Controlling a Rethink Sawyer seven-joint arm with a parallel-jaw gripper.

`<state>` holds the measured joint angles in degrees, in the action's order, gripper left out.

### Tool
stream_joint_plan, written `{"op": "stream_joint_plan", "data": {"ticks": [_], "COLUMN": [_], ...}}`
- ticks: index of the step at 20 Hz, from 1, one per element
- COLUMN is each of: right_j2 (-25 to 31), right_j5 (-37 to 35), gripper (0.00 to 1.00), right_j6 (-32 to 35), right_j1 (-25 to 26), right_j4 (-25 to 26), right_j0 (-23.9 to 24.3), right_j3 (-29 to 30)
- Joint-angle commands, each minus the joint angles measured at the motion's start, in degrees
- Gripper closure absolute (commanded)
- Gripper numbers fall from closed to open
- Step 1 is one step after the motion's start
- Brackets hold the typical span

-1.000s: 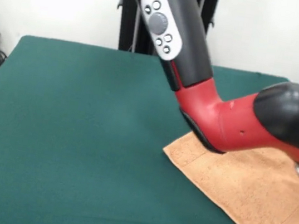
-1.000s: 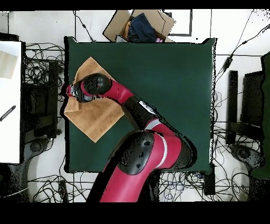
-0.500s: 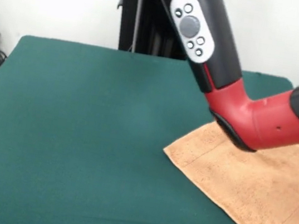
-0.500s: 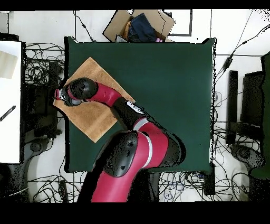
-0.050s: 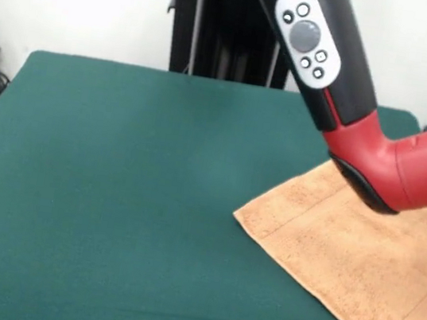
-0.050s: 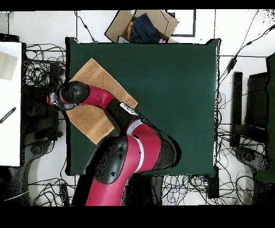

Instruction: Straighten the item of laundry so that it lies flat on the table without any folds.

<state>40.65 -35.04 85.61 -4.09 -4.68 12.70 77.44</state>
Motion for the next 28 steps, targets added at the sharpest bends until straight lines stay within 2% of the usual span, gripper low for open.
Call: {"op": "stream_joint_plan", "data": {"ticks": [1, 8, 13, 20, 28], "right_j2": [-2.38, -2.49, -1.75, -4.77, -5.91], "right_j5": [1.28, -7.46, -12.56, -17.75, -24.64], "gripper": [0.00, 0.00, 0.00, 0.00, 0.00], "right_j6": [7.79, 3.95, 2.19, 2.14, -1.43], "right_j1": [-0.31, -1.11, -2.75, -9.60, -10.02], "right_j4": [-0.50, -1.15, -1.16, 3.17, 5.42], "right_j0": [-0.24, 2.86, 5.84, 5.56, 7.07], "right_j3": [1.04, -1.07, -0.47, 0.14, -3.60]}}
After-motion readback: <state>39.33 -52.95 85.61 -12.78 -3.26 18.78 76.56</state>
